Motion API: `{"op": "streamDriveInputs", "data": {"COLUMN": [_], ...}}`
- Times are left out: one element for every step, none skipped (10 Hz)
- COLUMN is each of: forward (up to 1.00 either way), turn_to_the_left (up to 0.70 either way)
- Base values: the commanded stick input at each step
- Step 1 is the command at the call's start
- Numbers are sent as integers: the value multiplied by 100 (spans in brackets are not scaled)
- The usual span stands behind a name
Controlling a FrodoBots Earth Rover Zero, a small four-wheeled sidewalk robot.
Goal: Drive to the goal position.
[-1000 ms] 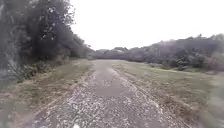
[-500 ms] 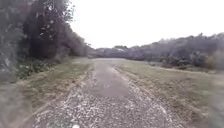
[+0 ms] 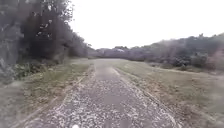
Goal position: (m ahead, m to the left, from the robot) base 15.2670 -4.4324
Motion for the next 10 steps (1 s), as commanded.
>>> {"op": "streamDriveInputs", "data": {"forward": [45,45,45,45,45,45,45,45,45,45], "turn_to_the_left": [0,0,0,0,0,0,0,0,0,0]}}
